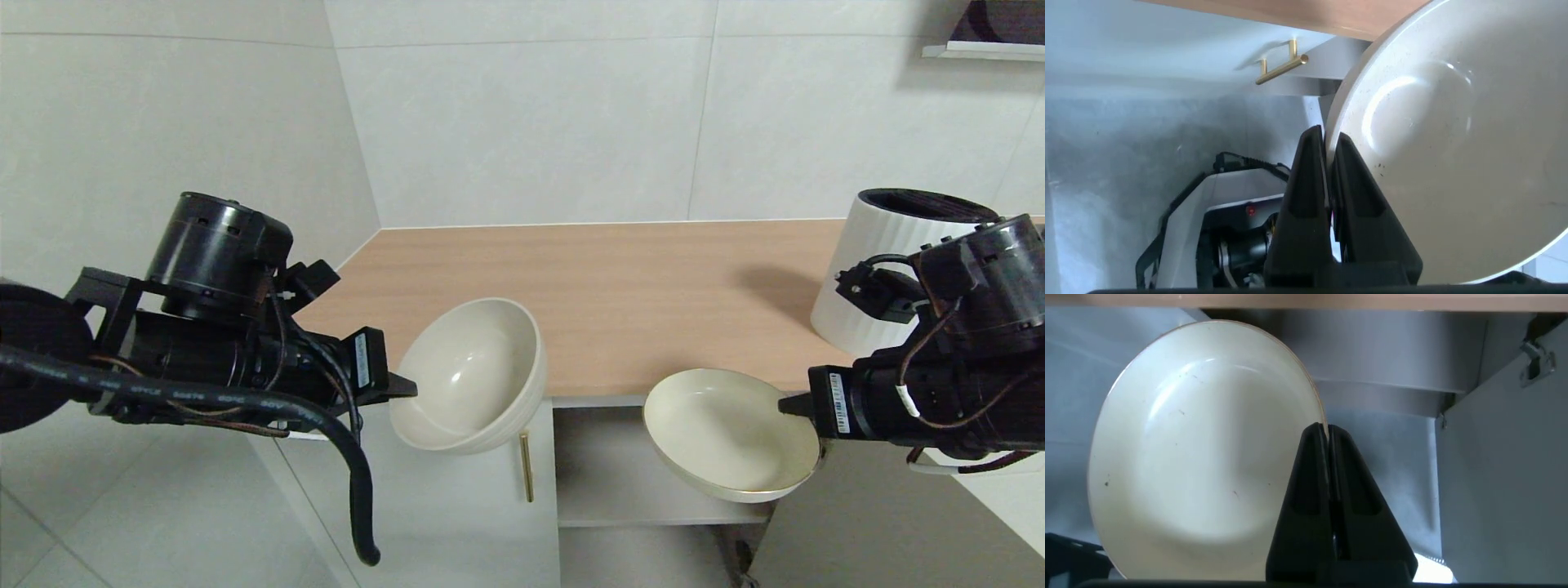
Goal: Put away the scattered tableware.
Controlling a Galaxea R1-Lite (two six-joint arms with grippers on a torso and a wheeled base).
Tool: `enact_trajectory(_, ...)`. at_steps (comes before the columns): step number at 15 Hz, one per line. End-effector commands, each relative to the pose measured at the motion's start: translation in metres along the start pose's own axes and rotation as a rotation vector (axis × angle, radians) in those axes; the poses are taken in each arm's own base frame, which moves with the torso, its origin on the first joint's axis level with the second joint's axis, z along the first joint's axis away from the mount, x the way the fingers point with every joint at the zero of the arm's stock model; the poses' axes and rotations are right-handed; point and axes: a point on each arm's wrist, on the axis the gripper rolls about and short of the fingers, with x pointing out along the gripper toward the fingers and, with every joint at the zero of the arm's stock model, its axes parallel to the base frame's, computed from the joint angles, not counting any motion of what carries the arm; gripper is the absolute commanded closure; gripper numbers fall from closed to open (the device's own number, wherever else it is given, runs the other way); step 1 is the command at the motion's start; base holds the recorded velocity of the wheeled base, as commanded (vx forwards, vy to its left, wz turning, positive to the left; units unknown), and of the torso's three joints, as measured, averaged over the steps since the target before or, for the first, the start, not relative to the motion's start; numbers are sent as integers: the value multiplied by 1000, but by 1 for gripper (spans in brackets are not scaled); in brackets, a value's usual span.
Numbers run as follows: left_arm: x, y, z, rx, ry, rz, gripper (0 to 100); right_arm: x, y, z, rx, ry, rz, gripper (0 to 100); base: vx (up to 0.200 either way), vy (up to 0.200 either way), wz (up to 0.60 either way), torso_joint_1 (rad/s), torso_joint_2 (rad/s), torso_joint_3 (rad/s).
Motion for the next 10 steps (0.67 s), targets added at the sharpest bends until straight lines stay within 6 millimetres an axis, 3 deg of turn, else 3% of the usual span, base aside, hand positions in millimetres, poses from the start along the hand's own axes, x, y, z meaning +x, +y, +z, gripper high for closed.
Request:
enact_trajectory(1, 2, 1, -1, 3, 8, 4, 100, 5, 0, -1, -1, 16, -8, 100, 0, 0, 0, 0, 0, 0)
enact_trajectory(7, 3, 1, -4, 28, 17, 7, 100, 9, -1, -4, -4, 31, -12, 100, 0, 0, 0, 0, 0, 0)
enact_trajectory(10, 2, 0, -4, 31, 18, 4, 100, 9, -1, -4, -5, 33, -12, 100, 0, 0, 0, -131, 315, 175)
